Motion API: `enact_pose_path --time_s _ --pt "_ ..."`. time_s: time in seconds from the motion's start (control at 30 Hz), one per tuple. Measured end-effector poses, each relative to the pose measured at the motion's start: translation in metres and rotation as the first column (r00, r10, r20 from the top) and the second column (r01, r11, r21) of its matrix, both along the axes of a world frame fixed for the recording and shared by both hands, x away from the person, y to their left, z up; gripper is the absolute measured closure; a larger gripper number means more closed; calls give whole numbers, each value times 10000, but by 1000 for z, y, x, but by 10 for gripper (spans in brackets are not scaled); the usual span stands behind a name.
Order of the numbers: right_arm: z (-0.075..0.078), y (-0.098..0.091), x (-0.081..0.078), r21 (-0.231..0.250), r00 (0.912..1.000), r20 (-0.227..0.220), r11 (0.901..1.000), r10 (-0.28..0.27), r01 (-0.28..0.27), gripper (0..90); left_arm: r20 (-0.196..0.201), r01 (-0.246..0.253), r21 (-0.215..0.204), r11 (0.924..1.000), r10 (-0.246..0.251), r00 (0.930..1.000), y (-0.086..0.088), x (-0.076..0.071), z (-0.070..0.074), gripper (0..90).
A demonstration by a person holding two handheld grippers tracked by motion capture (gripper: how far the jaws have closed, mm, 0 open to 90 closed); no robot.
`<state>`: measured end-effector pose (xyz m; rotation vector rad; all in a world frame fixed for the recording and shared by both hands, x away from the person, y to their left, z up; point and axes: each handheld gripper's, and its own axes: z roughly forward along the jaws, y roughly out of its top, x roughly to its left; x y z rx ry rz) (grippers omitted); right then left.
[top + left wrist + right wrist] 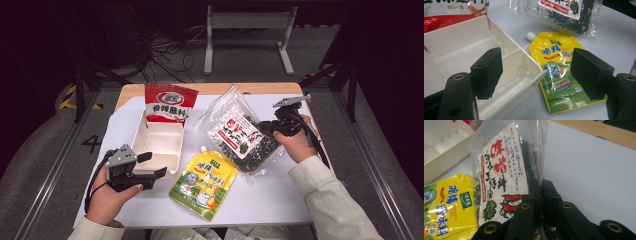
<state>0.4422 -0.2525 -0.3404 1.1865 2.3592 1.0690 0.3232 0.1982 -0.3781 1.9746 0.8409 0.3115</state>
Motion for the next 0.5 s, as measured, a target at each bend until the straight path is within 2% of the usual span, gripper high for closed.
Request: enact_pose_path --time_s 0.23,0.33,0.5 --pt "14 -8 -21 164 9978 666 9999 -13 2 881 82 229 -68 9997 -229 9997 -11 5 -1 255" --pt "18 -12 -27 269 9968 795 9996 -63 42 883 49 376 -27 9993 -376 9993 -16 7 -2 251" --pt "25 -17 -39 354 9914 1303 9994 -76 30 884 -6 606 39 9982 -606 9982 -26 11 -4 251"
